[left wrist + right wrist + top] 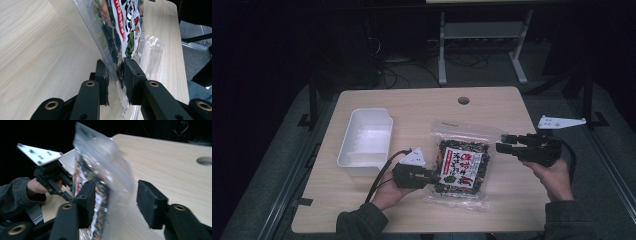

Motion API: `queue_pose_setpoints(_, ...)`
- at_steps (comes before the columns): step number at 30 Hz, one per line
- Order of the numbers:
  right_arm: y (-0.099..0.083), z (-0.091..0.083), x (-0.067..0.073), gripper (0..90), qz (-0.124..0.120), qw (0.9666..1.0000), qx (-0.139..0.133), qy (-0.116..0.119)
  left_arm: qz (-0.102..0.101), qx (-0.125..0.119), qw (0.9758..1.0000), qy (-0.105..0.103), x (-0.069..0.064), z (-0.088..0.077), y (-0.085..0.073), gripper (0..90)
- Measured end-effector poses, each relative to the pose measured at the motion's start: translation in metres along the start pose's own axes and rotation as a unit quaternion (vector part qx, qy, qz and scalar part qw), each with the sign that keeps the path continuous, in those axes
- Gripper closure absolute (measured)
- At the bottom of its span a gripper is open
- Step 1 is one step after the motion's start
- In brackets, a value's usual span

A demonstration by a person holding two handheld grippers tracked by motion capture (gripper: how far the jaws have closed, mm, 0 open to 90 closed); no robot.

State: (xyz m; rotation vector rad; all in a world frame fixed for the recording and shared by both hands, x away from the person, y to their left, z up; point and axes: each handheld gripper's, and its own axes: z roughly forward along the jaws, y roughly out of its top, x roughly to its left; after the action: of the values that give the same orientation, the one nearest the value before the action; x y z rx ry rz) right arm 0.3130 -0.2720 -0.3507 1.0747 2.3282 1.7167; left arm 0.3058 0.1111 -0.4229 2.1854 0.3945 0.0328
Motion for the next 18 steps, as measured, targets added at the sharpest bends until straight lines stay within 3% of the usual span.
queue_pose_setpoints(4,-0.01,0.02,-0.011,39.8,0.019,0.9993,0.019,0.025,0.003,0.0,1.0,0.001,-0.001,0.0,0.0,74.7)
queue_pose_setpoints(7,-0.017,0.037,-0.011,40.3,0.02,0.9973,0.031,0.063,0.003,-0.002,1.0,0.001,-0.001,-0.001,0.0,74.7)
queue_pose_setpoints(12,-0.02,0.051,-0.006,47.9,0.01,0.9946,0.057,0.086,0.001,-0.005,1.0,0.001,-0.001,-0.002,-0.001,74.7)
queue_pose_setpoints(16,-0.019,0.056,-0.001,60.8,0.005,0.993,0.049,0.107,0.003,-0.004,1.0,-0.001,0.0,-0.004,-0.002,74.6)
queue_pose_setpoints(18,-0.018,0.058,0.002,62.7,0.003,0.9922,0.047,0.115,0.002,-0.002,1.0,0.0,0.0,-0.005,-0.002,74.5)
